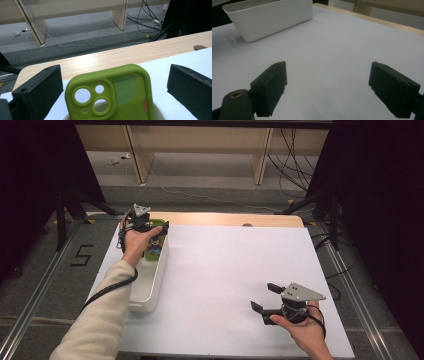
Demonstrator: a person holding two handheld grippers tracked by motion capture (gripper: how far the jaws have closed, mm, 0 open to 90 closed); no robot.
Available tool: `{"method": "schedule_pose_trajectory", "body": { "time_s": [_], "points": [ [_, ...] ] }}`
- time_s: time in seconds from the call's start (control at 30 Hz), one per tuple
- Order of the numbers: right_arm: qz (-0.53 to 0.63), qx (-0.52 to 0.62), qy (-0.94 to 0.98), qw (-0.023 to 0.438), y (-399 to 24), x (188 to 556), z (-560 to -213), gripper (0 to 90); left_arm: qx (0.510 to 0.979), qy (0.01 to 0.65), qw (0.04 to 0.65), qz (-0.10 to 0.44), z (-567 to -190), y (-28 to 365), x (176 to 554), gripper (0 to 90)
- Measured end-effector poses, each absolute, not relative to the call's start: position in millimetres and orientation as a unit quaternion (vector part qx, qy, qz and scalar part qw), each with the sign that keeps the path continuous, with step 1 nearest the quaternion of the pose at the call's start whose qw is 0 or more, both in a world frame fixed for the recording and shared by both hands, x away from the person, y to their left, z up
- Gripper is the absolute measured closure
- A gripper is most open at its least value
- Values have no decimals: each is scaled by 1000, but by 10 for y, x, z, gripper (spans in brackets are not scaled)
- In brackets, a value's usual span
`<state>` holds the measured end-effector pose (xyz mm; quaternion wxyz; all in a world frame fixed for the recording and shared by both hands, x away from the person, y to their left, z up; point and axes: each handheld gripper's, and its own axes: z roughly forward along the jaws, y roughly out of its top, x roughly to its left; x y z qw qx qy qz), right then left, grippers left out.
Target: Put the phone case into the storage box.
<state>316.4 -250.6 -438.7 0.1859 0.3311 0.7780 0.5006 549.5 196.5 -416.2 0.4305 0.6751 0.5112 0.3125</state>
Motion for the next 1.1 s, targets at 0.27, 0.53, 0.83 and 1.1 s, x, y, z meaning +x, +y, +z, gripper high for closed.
{"method": "schedule_pose_trajectory", "body": {
  "time_s": [0.27,0.53,0.83,1.1],
  "points": [
    [500,331,778,187,-2508,3164,-4387,161,675,513,432,307,-4132,1954,5468,0],
    [500,331,778,188,-2506,3162,-4383,161,671,514,439,304,-4094,1974,5426,4],
    [500,332,778,187,-2504,3162,-4383,161,667,517,444,301,-4058,1997,5384,6],
    [501,332,777,187,-2501,3162,-4382,161,664,518,450,296,-4003,2007,5314,8]
  ]
}}
